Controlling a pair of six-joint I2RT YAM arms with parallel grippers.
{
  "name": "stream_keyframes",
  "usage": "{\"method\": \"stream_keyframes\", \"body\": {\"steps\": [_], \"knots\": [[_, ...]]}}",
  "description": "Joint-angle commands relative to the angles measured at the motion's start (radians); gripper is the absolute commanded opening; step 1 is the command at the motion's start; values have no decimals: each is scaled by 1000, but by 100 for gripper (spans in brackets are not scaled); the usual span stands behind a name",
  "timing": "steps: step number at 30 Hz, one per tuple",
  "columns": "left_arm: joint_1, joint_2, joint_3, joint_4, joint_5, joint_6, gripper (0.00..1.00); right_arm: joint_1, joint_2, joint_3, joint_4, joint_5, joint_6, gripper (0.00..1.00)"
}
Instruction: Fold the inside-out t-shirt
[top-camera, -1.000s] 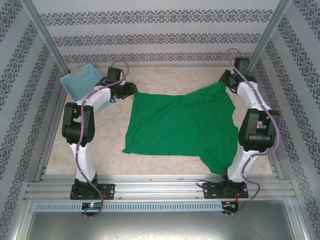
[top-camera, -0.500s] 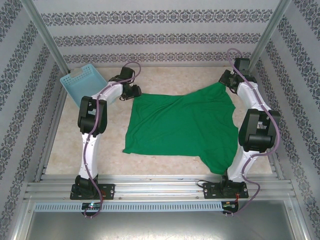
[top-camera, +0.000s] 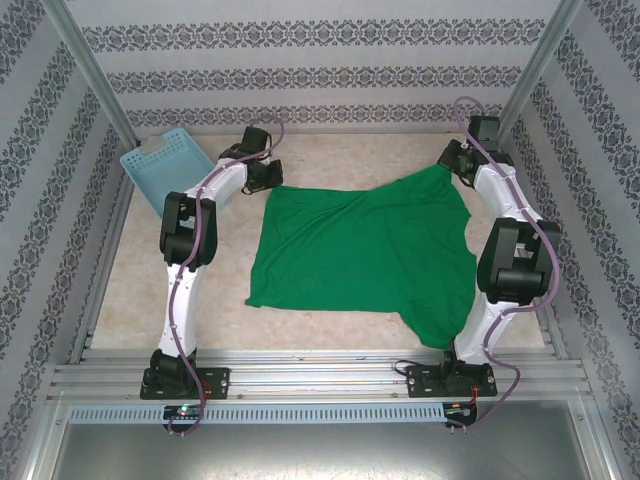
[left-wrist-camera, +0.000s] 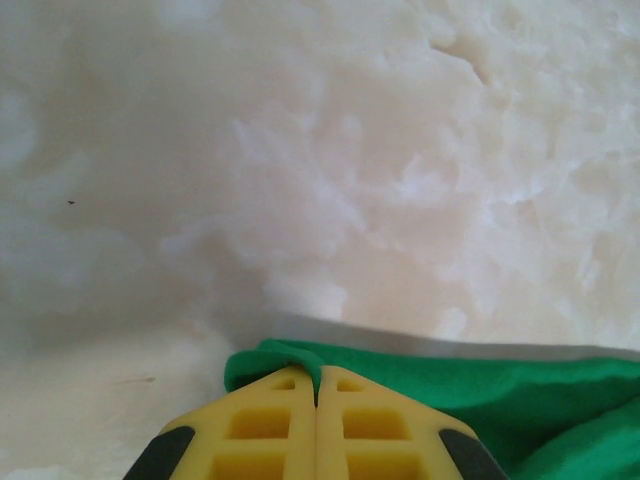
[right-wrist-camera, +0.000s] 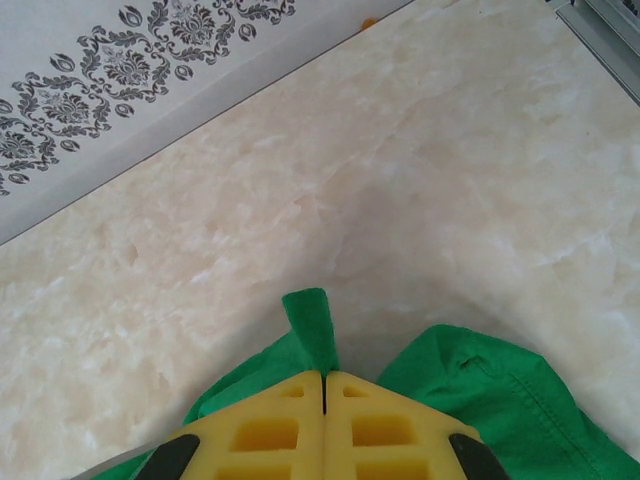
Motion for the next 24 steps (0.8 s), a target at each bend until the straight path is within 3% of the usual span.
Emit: {"method": "stream_keyframes", "body": {"steps": [1, 7, 13, 24], "knots": [[18, -81, -8, -6, 33, -52, 0, -18, -64, -12, 2, 11, 15, 0], [39, -379, -225, 144, 106, -143, 0, -23, -179, -66, 25, -29, 40, 0], [90, -730, -566, 360, 186, -288, 0, -17, -377, -234, 80, -62, 63, 0], [125, -1287, -905, 346, 125, -273, 0, 27, -828, -475, 38, -97, 93, 0]]}}
